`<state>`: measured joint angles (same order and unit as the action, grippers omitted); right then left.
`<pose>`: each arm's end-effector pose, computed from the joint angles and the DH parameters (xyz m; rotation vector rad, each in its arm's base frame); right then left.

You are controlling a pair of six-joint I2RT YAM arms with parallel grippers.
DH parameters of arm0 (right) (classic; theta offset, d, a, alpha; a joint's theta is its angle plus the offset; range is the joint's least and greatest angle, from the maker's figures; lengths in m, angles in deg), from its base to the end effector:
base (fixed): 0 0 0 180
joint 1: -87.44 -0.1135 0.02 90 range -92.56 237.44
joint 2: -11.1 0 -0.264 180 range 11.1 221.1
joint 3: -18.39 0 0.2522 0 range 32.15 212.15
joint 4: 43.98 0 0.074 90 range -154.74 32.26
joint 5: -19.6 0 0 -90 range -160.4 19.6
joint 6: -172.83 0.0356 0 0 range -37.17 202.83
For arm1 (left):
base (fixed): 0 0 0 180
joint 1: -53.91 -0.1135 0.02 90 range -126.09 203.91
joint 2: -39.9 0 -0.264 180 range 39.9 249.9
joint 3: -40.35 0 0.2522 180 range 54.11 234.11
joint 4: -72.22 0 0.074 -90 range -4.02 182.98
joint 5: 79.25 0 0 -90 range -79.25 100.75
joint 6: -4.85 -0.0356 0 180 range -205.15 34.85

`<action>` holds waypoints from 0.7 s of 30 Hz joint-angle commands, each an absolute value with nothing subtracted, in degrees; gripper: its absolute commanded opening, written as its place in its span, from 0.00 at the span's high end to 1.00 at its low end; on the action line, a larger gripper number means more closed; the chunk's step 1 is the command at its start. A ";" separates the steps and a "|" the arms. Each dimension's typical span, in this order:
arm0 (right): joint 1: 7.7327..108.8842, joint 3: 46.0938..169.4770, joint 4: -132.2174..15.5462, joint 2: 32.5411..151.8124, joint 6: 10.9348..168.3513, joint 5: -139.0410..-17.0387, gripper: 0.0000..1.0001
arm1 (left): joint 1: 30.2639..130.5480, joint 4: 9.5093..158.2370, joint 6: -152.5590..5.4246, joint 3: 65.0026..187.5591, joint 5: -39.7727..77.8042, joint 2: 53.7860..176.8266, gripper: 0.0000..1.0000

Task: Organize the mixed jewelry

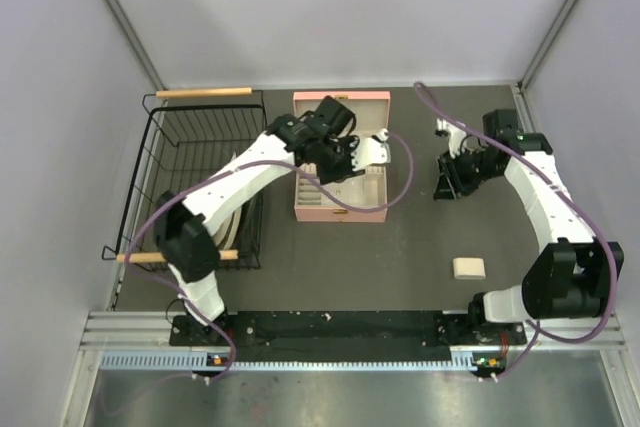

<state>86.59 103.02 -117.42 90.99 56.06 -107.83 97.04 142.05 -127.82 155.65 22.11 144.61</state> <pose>0.2618 0.0255 0.2990 -0.7652 2.4335 0.7331 0.2803 -0.2722 0.3216 1.8179 1.8520 -0.2609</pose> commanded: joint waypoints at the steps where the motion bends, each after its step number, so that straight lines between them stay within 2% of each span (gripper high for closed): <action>1: 87.17 96.60 -117.50 85.90 45.33 -98.36 0.68 | 96.53 134.95 -123.73 149.32 27.10 135.45 0.66; 11: 87.17 85.68 -125.49 74.12 30.54 -89.04 0.48 | 91.62 133.97 -119.17 145.08 32.02 130.61 0.62; 17: 87.17 80.76 -126.12 68.76 25.35 -84.38 0.31 | 88.28 133.00 -115.91 143.67 32.46 128.76 0.61; 18: 87.17 80.32 -126.03 68.49 25.00 -84.29 0.22 | 87.84 132.74 -115.56 143.59 32.55 128.67 0.61; 21: 87.17 78.74 -125.33 68.40 23.86 -84.29 0.07 | 85.99 132.65 -114.77 143.41 33.52 128.32 0.61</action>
<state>86.62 79.92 -125.81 69.27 28.02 -85.62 87.71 135.21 -117.35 143.63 30.85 131.51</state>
